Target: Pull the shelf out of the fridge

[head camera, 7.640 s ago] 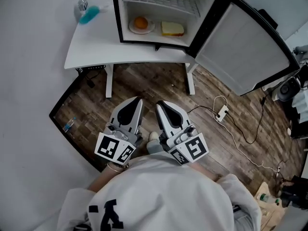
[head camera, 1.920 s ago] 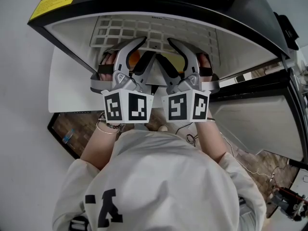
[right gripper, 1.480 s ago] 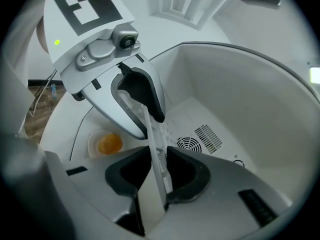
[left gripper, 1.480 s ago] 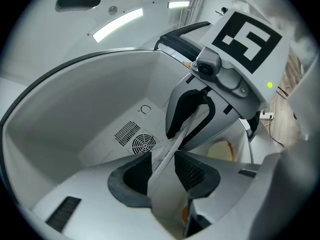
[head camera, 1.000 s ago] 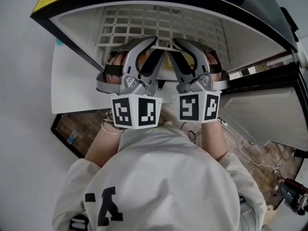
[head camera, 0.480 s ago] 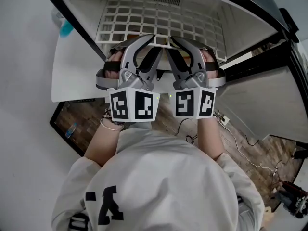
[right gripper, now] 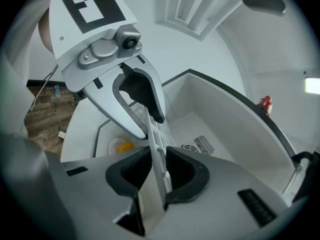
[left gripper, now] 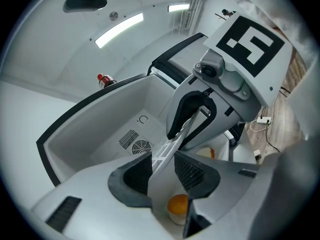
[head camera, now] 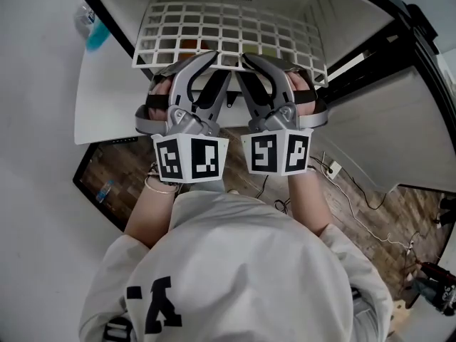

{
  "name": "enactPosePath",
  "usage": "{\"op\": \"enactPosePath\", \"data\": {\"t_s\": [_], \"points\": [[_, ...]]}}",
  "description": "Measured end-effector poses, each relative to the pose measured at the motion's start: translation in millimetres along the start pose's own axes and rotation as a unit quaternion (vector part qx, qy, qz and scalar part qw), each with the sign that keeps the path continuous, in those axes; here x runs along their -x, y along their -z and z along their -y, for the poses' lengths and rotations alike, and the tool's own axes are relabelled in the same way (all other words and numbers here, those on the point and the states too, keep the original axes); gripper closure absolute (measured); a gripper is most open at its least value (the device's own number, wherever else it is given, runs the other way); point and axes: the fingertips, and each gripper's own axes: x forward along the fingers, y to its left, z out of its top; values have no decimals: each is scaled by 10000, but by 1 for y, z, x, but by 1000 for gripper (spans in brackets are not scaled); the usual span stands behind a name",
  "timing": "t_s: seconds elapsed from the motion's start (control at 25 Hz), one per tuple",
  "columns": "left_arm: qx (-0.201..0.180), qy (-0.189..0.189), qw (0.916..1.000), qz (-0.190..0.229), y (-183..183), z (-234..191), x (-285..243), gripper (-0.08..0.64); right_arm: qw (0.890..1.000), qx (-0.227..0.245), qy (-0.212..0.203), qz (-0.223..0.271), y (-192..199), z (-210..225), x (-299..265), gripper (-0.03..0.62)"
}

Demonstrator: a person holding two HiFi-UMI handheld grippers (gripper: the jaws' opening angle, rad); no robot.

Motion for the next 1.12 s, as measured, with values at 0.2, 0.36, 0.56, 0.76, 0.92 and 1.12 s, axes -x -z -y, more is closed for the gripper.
{"op": "enactPosePath", "data": {"t_s": [0.2, 0.36, 0.56, 0.76, 0.92, 1.12], "points": [[-72, -65, 9999, 28, -6, 3, 7, 416, 10000, 43, 4, 49, -2, -1, 9, 491], [-112, -89, 9999, 68, -9, 4, 14, 416, 9999, 93, 44, 64, -6, -2, 16, 494], [-131, -126, 9998, 78, -12, 5, 21, 416, 9999, 93, 18, 85, -10, -4, 22, 495], [-128, -96, 9998, 75, -13, 9, 26, 416, 10000, 68, 2, 72, -11, -7, 27, 495], [-132, -99, 9998, 86, -14, 10, 29, 416, 10000, 71, 15, 64, -12, -9, 30, 495], [-151, -111, 9998, 100, -15, 13, 37, 416, 9999, 81, 29, 61, -16, -12, 37, 495]]}}
